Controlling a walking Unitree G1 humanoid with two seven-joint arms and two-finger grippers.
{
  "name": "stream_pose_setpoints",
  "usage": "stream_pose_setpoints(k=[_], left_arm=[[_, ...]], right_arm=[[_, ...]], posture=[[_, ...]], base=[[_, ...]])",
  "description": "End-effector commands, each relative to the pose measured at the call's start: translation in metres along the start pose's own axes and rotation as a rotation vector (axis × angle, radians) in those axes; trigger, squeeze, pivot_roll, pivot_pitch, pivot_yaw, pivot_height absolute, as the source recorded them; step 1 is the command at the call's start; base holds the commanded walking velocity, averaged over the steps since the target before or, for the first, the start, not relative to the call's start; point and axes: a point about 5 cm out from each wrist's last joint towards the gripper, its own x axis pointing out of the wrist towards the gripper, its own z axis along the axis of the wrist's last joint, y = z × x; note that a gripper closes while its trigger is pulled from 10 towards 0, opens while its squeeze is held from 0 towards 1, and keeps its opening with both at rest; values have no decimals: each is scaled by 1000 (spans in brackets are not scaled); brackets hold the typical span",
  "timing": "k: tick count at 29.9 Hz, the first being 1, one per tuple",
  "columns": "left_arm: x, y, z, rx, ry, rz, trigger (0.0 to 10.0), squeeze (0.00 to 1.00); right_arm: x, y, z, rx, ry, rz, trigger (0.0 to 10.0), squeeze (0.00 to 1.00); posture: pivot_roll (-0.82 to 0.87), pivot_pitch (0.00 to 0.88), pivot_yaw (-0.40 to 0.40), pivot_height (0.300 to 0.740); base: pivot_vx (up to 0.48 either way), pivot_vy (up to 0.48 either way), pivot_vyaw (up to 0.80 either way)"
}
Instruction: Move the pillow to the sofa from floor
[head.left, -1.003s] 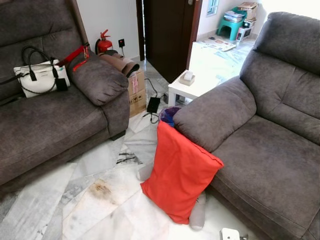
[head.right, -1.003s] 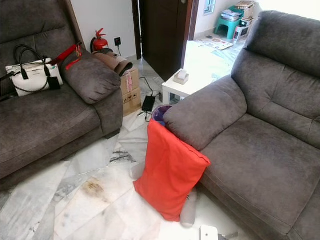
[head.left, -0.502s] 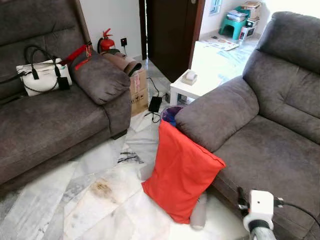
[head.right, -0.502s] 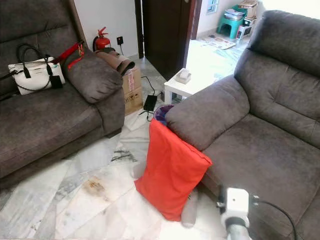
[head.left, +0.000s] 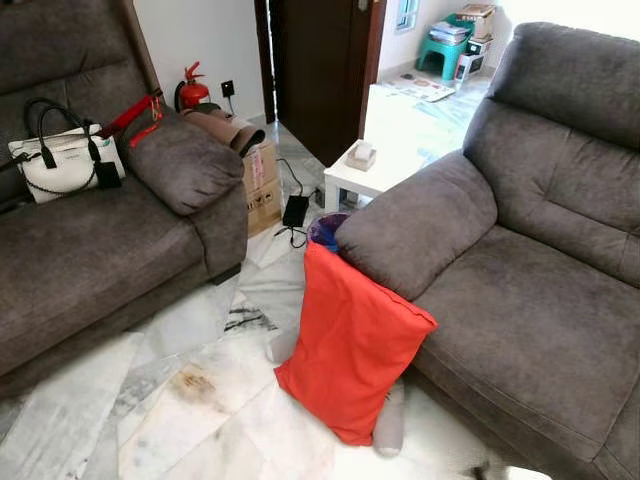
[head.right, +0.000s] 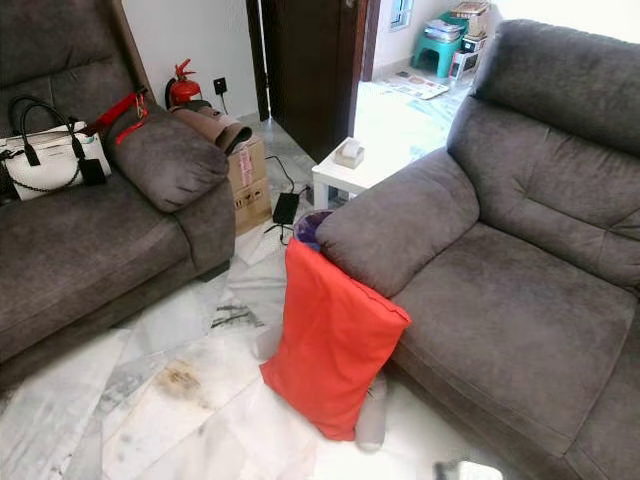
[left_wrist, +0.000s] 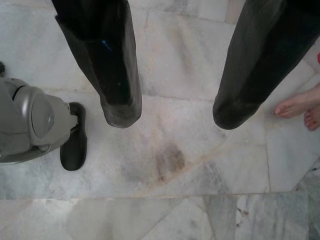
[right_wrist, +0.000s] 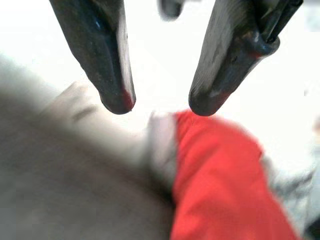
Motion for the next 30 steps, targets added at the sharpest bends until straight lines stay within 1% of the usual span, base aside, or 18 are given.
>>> stream_pose_setpoints(k=[1,2,5,6,7,14,19,25,30], left_arm=[[-2,1,-8,14,38,-3,10000,0],[-1,1,-8,15,38,-3,10000,0],[-1,1,-8,16,39,-3,10000,0],[-1,1,-8,22,41,-2,10000,0],[-1,2,-8,19,41,1,10000,0],[-1,4,-8,11,46,10,10000,0],[-1,3,-7,11,47,6,10000,0],[-1,3,-6,9,46,5,10000,0],[0,2,-5,11,44,3,10000,0]], right_arm=[[-3,-4,-10,11,69,-38,10000,0],[-4,-8,-16,18,126,-53,10000,0],[-6,-11,-21,11,158,-62,10000,0],[-9,-16,-28,3,200,-82,10000,0],[-10,-17,-29,10,206,-83,10000,0],[-10,-15,-31,56,215,-69,10000,0],[-11,-14,-35,29,244,-36,10000,0],[-12,-14,-36,44,244,-44,10000,0],[-12,-13,-36,38,255,-41,10000,0]], posture=[[53,49,31,740],[53,49,31,740],[59,54,28,740],[67,64,28,740],[66,68,29,740],[59,88,32,740],[61,93,31,740],[63,94,32,740],[65,93,33,740]], base=[[0,0,0],[0,0,0],[0,0,0],[0,0,0],[0,0,0],[0,0,0],[0,0,0],[0,0,0],[249,0,0]])
